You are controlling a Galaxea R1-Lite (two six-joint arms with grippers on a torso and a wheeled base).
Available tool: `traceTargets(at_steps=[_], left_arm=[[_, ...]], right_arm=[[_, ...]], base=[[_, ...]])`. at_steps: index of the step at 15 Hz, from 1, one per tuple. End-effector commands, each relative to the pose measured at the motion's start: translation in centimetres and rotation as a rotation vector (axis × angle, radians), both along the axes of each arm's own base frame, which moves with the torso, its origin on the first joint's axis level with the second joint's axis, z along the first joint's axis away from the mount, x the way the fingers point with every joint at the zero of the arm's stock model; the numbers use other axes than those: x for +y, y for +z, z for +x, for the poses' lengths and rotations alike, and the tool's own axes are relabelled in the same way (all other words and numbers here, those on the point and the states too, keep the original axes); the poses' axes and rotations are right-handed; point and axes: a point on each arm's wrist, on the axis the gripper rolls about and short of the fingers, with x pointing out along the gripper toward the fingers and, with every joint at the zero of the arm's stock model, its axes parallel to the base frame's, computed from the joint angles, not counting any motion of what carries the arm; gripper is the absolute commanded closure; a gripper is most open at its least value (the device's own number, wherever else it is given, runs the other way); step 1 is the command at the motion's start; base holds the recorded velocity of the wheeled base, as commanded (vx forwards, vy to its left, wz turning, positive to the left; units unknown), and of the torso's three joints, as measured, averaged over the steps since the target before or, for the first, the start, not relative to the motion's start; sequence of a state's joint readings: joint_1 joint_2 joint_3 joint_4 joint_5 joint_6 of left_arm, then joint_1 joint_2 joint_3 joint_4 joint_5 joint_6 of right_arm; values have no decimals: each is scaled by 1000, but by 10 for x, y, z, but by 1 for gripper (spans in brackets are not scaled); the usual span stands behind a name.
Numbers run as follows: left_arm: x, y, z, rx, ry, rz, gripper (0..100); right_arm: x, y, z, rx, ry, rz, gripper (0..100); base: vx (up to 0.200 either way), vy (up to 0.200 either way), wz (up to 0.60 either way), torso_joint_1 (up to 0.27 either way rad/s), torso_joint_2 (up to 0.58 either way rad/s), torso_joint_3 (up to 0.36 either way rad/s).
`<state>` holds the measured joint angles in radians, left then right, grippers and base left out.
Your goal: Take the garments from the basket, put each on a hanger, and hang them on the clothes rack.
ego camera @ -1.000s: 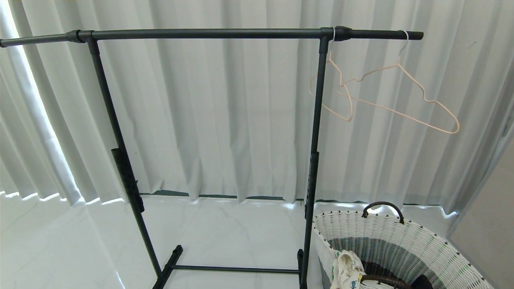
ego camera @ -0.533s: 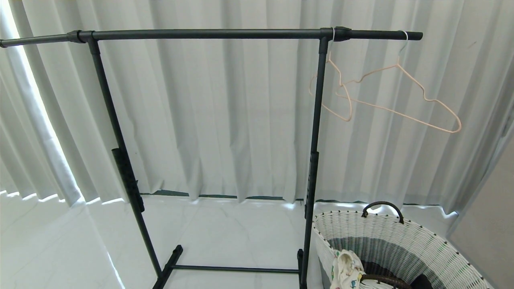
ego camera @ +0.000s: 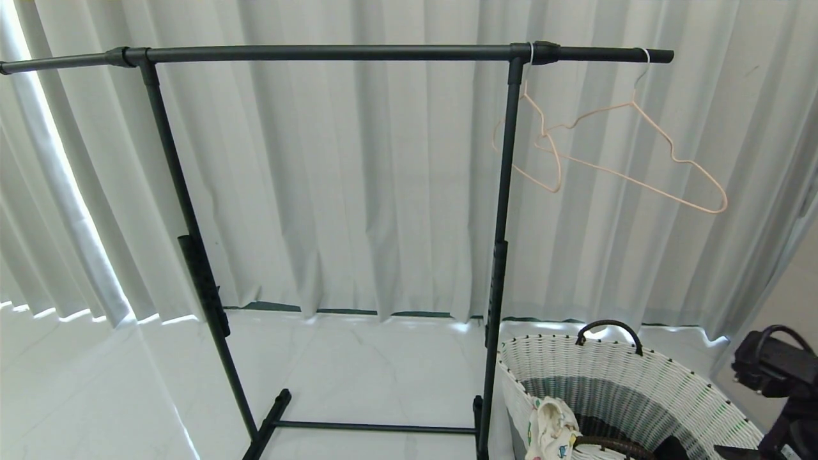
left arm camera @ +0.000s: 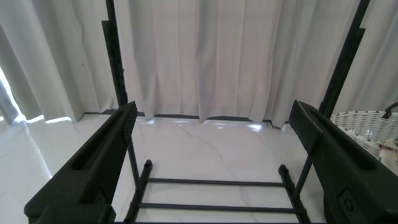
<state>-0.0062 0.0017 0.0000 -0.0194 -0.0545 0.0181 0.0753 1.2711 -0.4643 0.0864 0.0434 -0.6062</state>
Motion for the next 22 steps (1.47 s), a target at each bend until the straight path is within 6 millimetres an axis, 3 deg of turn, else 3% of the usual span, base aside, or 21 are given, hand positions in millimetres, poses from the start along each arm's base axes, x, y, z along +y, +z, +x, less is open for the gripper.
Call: traceTargets(at_steps=[1,7,15,22], left_arm=[[0,0,0,-1,1,0,0],[0,0,0,-1,-1,0,0],[0,0,0,-1,-1,2,0],[0,0,0,1,-1,0,0]], right_arm=[[-1,-53,28,242,18,-52,0],[-2,-92,24,274,10,-78,0],[-4,-93,24,252,-12,-98,0],[-5,-120,42,278,-50,-161,0]], base=[[0,0,0,0,0,0],[0,0,0,0,0,0],[0,0,0,0,0,0],[0,0,0,0,0,0]])
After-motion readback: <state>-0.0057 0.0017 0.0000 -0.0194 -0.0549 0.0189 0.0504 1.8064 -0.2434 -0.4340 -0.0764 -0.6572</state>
